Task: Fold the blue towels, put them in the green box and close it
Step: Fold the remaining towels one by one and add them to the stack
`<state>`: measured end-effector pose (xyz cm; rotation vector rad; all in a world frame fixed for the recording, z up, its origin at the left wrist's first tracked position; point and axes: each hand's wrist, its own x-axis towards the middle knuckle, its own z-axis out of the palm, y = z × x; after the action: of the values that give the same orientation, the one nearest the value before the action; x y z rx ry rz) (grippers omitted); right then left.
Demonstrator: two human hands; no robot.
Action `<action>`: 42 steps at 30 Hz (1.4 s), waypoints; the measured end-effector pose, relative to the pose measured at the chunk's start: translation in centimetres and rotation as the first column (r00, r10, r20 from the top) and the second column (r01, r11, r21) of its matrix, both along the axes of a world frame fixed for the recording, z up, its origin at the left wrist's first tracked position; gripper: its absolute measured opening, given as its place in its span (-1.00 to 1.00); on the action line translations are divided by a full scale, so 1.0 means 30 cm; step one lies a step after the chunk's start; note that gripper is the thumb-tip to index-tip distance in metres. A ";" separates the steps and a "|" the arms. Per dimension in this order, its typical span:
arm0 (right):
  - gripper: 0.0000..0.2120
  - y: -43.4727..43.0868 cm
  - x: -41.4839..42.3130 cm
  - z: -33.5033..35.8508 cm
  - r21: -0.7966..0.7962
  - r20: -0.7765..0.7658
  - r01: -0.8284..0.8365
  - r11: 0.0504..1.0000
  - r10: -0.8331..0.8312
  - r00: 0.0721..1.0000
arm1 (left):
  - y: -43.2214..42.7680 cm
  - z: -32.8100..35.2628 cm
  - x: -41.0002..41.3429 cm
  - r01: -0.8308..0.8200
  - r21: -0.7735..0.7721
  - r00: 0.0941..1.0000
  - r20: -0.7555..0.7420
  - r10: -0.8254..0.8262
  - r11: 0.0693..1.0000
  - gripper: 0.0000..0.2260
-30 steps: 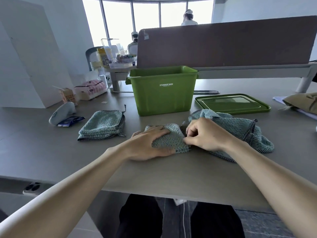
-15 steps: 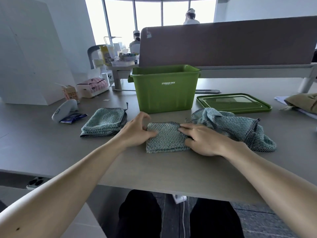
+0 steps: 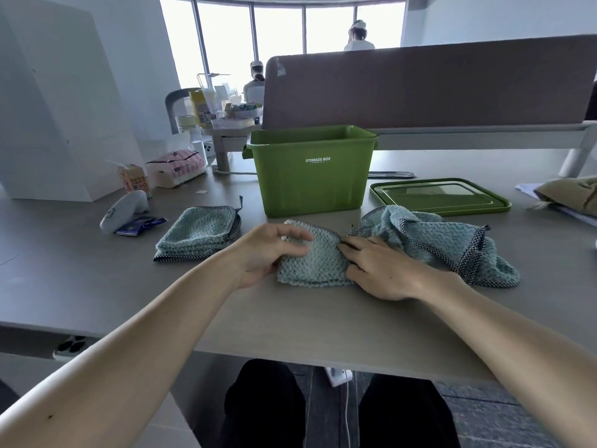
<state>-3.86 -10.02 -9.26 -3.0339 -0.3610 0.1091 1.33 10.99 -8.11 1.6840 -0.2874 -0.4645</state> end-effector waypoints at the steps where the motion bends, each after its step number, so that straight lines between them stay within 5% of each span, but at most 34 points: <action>1: -0.45 0.002 0.000 -0.001 0.005 0.000 0.005 1.000 -0.005 1.000 | -0.003 -0.004 -0.002 0.017 0.033 1.000 0.026 -0.018 0.999 -0.73; 5: -0.49 -0.004 0.000 0.017 0.192 0.018 -0.007 0.981 0.003 1.000 | 0.014 -0.015 0.004 0.002 0.141 0.970 0.239 -0.036 0.990 -0.47; 9: -0.47 0.016 0.010 0.062 0.568 0.154 0.035 0.822 -0.148 0.977 | 0.074 0.034 -0.014 0.090 0.037 0.936 0.338 -0.097 0.995 -0.36; 11: -0.28 0.050 0.028 0.087 0.739 0.048 0.112 0.665 -0.218 0.975 | 0.107 0.065 -0.021 0.142 -0.066 0.943 0.313 -0.114 0.988 -0.33; 14: -0.11 0.130 0.064 0.111 0.923 -0.233 0.245 0.297 -0.074 0.970 | 0.154 0.100 -0.024 0.186 -0.144 0.945 0.297 -0.137 0.972 -0.29; 16: -0.13 0.186 0.086 0.115 0.945 -0.326 0.325 0.034 0.091 0.941 | 0.188 0.115 -0.019 0.181 -0.164 0.948 0.292 -0.127 0.970 -0.28; 18: -0.28 0.237 0.110 0.116 0.936 -0.322 0.339 -0.094 0.158 0.933 | 0.232 0.130 -0.004 0.161 -0.173 0.954 0.281 -0.108 0.972 -0.28; 25: -0.36 0.379 0.201 0.127 0.988 -0.157 0.156 0.016 0.047 0.987 | 0.414 0.177 0.078 -0.027 -0.023 0.972 0.234 0.032 0.999 -0.30; 31: -0.69 0.495 0.300 0.147 0.983 -0.104 0.094 0.159 0.054 0.993 | 0.515 0.183 0.154 -0.150 0.009 0.971 0.191 0.146 0.989 -0.23; 36: -0.52 0.550 0.365 0.130 0.959 -0.117 0.102 0.263 0.044 0.992 | 0.561 0.163 0.224 -0.229 0.017 0.963 0.150 0.224 0.973 -0.27; 42: -0.45 0.598 0.408 0.094 0.915 -0.174 0.131 0.382 0.079 0.982 | 0.578 0.138 0.244 -0.341 0.269 0.928 0.249 0.277 0.901 -0.35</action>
<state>8.38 7.92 -6.46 -1.8419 -0.2268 0.1324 8.66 28.32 -3.98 2.0468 -0.0912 -0.0958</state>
